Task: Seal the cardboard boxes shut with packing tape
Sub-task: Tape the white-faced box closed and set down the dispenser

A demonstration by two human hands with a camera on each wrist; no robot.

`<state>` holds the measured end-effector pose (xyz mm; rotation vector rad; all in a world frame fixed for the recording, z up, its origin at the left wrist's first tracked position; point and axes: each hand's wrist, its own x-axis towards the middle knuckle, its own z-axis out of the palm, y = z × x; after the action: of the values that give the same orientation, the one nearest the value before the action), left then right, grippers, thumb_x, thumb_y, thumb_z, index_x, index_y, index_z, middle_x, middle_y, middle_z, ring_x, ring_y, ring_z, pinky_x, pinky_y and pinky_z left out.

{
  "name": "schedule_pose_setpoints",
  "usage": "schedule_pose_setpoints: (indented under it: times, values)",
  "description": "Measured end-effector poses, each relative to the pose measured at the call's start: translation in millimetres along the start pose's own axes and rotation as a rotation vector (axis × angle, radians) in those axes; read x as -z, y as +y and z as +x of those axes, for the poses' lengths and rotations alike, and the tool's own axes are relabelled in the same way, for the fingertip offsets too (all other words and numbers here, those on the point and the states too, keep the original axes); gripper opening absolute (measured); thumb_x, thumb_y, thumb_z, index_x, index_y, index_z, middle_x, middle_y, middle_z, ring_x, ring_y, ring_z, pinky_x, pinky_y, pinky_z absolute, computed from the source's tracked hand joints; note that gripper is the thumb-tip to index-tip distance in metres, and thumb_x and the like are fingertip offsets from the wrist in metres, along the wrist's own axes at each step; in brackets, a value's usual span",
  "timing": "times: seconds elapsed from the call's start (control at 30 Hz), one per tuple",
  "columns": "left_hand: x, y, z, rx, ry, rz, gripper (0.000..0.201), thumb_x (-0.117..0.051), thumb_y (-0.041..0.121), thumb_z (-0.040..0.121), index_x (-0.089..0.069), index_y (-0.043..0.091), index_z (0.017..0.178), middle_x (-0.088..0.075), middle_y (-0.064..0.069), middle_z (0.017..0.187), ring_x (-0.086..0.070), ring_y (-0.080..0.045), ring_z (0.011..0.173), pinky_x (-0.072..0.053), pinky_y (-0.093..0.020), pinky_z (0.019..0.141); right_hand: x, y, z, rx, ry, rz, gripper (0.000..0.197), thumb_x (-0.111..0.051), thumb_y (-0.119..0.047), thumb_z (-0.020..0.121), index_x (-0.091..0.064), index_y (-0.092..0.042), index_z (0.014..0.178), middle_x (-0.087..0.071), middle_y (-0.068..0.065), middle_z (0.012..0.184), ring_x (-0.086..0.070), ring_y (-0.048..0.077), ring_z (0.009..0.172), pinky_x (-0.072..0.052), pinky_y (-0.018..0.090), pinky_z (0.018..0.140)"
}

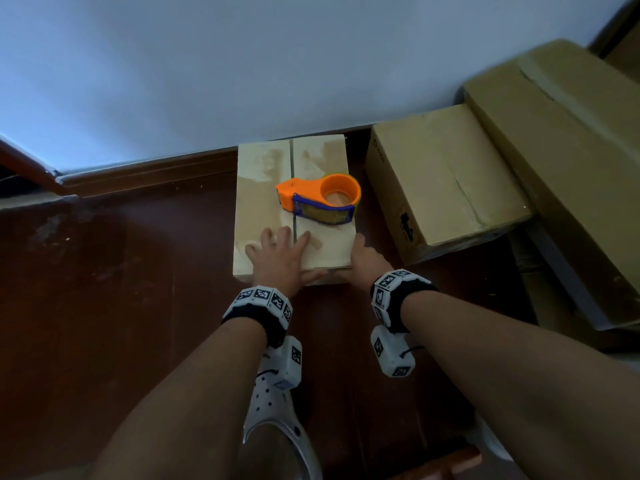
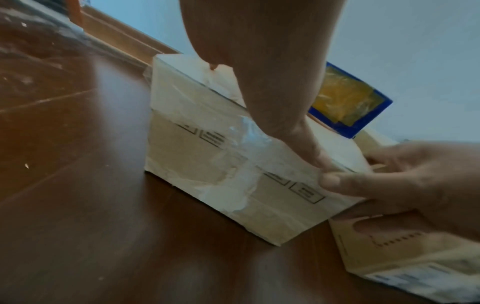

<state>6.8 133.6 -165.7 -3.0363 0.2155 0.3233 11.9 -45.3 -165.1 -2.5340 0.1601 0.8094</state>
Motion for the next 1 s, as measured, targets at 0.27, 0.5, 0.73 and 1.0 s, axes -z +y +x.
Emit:
schedule_pose_setpoints:
  times: [0.27, 0.5, 0.73, 1.0]
  values:
    - [4, -11, 7, -0.024, -0.073, -0.024, 0.070, -0.046, 0.079, 0.076, -0.023, 0.053, 0.137, -0.031, 0.003, 0.143, -0.028, -0.032, 0.131, -0.034, -0.055, 0.094, 12, 1, -1, 0.022, -0.008, -0.185, 0.072, -0.062, -0.053, 0.085, -0.032, -0.007, 0.131, -0.056, 0.018, 0.118, -0.059, 0.037, 0.103, -0.043, 0.038, 0.070]
    - [0, -17, 2, -0.068, -0.134, -0.048, 0.068, -0.047, 0.072, 0.082, -0.018, 0.056, 0.141, -0.021, 0.003, 0.152, -0.018, -0.033, 0.141, -0.030, -0.059, 0.103, 23, 9, -9, 0.052, 0.081, -0.205, 0.077, -0.051, -0.066, 0.085, -0.032, -0.013, 0.137, -0.059, 0.015, 0.116, -0.061, 0.035, 0.099, -0.049, 0.041, 0.073]
    - [5, -15, -12, -0.081, -0.210, -0.061, 0.069, -0.052, 0.069, 0.082, -0.015, 0.058, 0.140, -0.016, 0.004, 0.156, -0.012, -0.030, 0.144, -0.025, -0.059, 0.109, 57, -6, -22, 0.262, 0.596, -0.038, 0.047, -0.051, -0.040, 0.095, -0.042, -0.011, 0.131, -0.048, 0.011, 0.122, -0.051, 0.029, 0.110, -0.045, 0.040, 0.088]
    - [8, -51, -43, -0.313, -0.276, 0.115, 0.069, -0.051, 0.065, 0.085, -0.016, 0.055, 0.144, -0.013, 0.006, 0.158, -0.004, -0.025, 0.148, -0.021, -0.057, 0.112, 46, -36, -35, 0.409, -0.010, -0.489, 0.044, -0.052, -0.051, 0.092, -0.050, -0.011, 0.111, -0.061, 0.007, 0.103, -0.057, 0.025, 0.087, -0.041, 0.034, 0.077]
